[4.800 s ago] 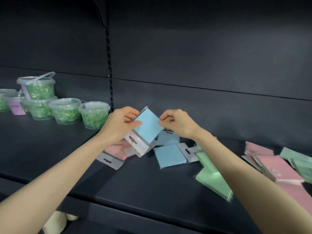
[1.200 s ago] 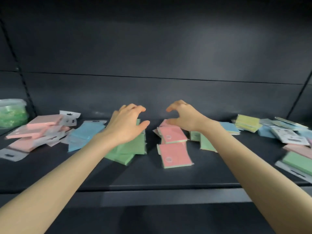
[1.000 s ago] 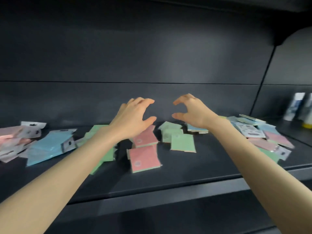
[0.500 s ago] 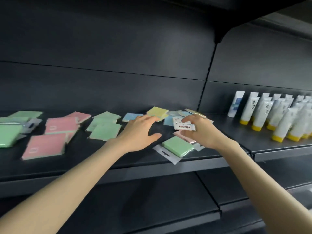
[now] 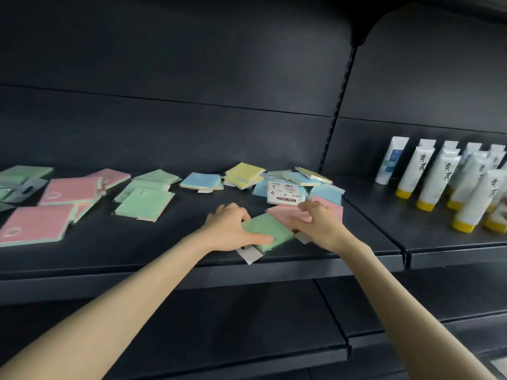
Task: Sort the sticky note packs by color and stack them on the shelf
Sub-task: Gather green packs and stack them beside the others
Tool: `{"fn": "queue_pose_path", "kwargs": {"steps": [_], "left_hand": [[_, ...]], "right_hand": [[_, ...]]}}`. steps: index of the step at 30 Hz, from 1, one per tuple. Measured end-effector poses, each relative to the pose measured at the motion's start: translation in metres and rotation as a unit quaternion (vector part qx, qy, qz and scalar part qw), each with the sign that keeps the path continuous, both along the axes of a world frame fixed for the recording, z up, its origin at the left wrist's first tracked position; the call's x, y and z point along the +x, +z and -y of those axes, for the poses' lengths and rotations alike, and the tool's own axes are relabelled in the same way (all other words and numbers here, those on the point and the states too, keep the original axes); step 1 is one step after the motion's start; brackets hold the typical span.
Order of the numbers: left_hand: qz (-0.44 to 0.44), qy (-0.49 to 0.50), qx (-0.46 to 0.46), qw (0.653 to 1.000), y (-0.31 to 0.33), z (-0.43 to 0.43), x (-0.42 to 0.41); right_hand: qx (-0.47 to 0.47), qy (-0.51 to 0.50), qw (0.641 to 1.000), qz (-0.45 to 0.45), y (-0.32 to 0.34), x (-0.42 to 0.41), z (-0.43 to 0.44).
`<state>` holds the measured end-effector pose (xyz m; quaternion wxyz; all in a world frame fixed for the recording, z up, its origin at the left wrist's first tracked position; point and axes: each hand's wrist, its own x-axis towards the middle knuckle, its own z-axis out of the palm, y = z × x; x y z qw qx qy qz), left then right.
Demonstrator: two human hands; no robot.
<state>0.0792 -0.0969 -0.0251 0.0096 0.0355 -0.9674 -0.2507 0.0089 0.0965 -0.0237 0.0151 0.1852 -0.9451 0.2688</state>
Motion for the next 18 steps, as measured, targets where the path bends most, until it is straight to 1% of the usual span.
{"fn": "queue_pose_path", "kwargs": {"steps": [3, 5, 8, 12, 14, 16, 17, 18], "left_hand": [[-0.032, 0.05, 0.132, 0.989, -0.005, 0.012, 0.001], [-0.066, 0.091, 0.187, 0.976, -0.009, 0.018, 0.004], [-0.109, 0.117, 0.197, 0.967, -0.013, 0.022, 0.008], [-0.123, 0.125, 0.194, 0.965, -0.016, 0.021, 0.011], [-0.128, 0.129, 0.199, 0.963, -0.016, 0.02, 0.012], [-0.137, 0.133, 0.209, 0.959, -0.017, 0.021, 0.016], [-0.141, 0.133, 0.209, 0.958, -0.017, 0.022, 0.018], [-0.144, 0.133, 0.207, 0.959, -0.018, 0.023, 0.02]], "right_hand": [[0.016, -0.022, 0.999, -0.039, -0.013, -0.002, 0.005], [0.024, -0.026, 0.997, -0.066, -0.02, -0.002, 0.008], [0.028, -0.016, 0.996, -0.088, -0.025, -0.006, 0.007], [-0.03, 0.032, 0.993, -0.112, -0.025, -0.002, 0.003], [-0.063, 0.049, 0.991, -0.105, -0.024, 0.001, 0.002], [-0.106, 0.049, 0.99, -0.079, -0.024, 0.0, 0.002], [-0.104, 0.042, 0.991, -0.073, -0.024, 0.0, 0.002], [-0.079, 0.03, 0.994, -0.073, -0.025, -0.001, 0.003]]}}
